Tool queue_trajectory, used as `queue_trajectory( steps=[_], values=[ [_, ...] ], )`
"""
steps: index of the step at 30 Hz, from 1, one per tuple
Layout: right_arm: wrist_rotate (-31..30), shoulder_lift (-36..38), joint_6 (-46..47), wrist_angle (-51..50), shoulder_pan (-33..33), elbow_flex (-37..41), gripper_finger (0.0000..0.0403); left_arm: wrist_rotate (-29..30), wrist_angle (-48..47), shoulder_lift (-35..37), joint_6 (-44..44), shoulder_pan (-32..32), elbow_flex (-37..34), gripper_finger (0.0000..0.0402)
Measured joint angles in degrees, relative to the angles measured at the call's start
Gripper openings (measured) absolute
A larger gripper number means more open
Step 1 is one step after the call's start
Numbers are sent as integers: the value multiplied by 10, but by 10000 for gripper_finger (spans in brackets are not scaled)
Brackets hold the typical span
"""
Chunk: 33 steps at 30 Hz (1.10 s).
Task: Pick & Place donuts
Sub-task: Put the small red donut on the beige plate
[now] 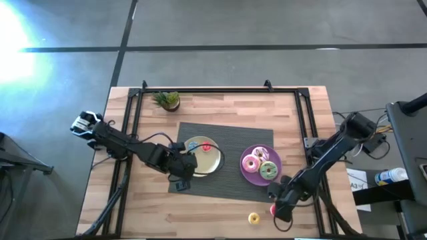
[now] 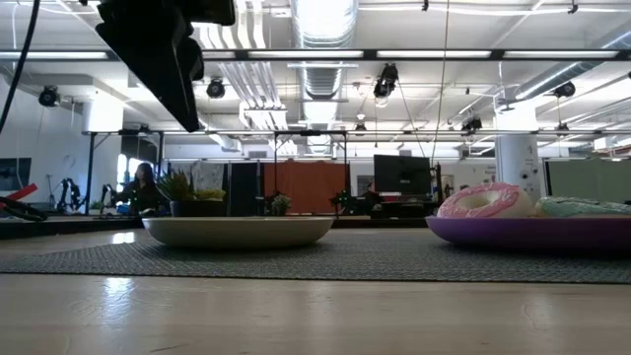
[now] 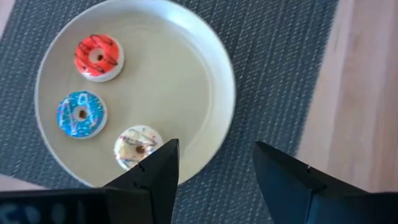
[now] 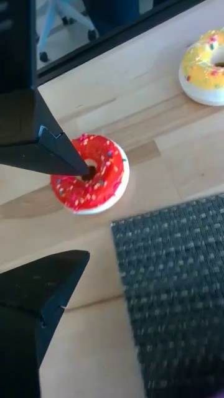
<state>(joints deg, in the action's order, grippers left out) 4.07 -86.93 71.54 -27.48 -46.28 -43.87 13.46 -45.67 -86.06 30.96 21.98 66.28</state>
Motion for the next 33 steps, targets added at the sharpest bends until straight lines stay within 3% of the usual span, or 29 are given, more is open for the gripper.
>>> queue_trajectory(
  steps=[10,16,20,22,28,33],
  values=[
    [25,-55,11,43,0,-11,192,1,-29,3,-14,2,-1,178],
    [2,-51,1,39,0,-21,105,13,-12,39,8,16,-41,178],
    [-6,-24,-5,39,11,-34,33,16,28,97,80,27,-112,178],
    [-18,-8,-8,34,24,-41,17,16,61,135,126,35,-153,178],
    [-97,26,-70,56,153,-57,22,31,187,246,254,72,-271,178],
    [-64,6,-179,176,316,-76,22,36,320,291,260,105,-338,178]
  ],
)
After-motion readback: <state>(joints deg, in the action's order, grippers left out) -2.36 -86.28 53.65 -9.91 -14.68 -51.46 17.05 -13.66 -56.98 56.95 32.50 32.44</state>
